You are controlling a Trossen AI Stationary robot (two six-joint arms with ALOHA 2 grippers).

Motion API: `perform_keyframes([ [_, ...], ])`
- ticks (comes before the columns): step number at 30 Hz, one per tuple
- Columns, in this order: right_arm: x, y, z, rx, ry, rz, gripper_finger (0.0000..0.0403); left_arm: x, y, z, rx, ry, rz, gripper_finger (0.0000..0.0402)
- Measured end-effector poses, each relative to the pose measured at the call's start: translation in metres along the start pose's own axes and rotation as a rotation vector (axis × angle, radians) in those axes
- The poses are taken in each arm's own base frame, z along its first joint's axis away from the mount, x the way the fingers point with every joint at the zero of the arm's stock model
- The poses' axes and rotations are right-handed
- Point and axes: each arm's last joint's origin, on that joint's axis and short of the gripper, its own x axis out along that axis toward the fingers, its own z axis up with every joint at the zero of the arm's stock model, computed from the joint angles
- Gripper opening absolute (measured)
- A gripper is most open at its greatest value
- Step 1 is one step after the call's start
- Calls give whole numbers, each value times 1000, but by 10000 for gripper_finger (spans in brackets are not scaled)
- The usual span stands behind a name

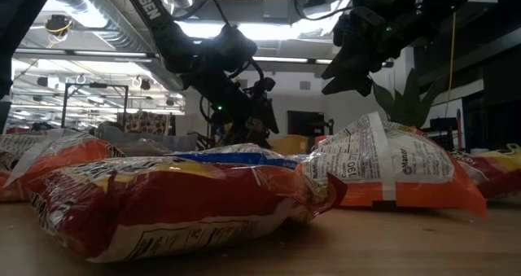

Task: Sort Maruchan noodles
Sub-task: Put the blue noodle pack into the yellow bin

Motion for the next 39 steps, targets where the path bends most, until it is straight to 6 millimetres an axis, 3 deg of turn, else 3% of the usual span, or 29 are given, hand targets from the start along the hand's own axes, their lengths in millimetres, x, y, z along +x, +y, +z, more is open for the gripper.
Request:
perform_keyframes([
  [10, 0, 0, 0, 0, 0, 0, 191, -1, -5, 9, 34, 34, 14, 183],
  [23, 0, 0, 0, -18, 0, -3, 191, -38, -31, 12, 284, -123, -21, 183],
  [30, 0, 0, 0, -23, -2, -10, 191, -30, -19, 12, 453, -178, 54, 175],
  [39, 0, -1, 0, -24, -5, -20, 191, -14, -5, 18, 482, -216, 104, 163],
])
